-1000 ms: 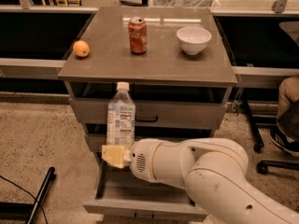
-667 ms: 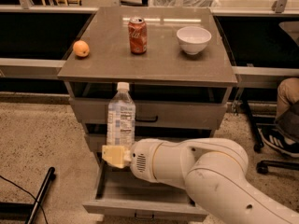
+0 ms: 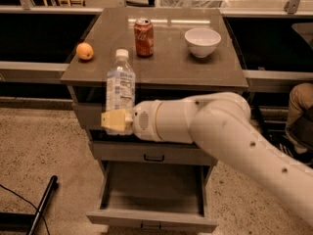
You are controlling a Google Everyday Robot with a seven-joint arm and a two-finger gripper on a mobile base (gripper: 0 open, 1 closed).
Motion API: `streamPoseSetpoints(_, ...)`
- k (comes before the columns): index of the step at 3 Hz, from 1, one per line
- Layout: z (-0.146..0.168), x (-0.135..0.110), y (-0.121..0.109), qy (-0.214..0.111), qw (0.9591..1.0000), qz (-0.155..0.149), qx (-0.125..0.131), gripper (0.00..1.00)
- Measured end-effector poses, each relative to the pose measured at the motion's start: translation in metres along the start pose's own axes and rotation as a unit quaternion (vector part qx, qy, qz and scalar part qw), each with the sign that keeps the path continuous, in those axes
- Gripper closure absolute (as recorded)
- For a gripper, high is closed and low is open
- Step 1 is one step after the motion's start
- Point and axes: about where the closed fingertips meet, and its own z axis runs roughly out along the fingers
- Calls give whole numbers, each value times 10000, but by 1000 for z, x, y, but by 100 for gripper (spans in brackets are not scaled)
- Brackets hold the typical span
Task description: Pick blue plastic bottle from bottom drawer and place on counter
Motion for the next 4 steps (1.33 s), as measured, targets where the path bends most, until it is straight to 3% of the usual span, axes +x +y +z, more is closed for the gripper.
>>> streamPoseSetpoints(1, 2, 50, 0, -13, 9991, 271, 313, 100)
streamPoseSetpoints(2, 1, 94, 5, -69, 9986, 480, 189, 100)
streamPoseSetpoints(3, -10, 129, 29, -65, 9974, 629, -340, 100)
streamPoseSetpoints(4, -20, 158, 64, -195, 9912, 870, -978, 100)
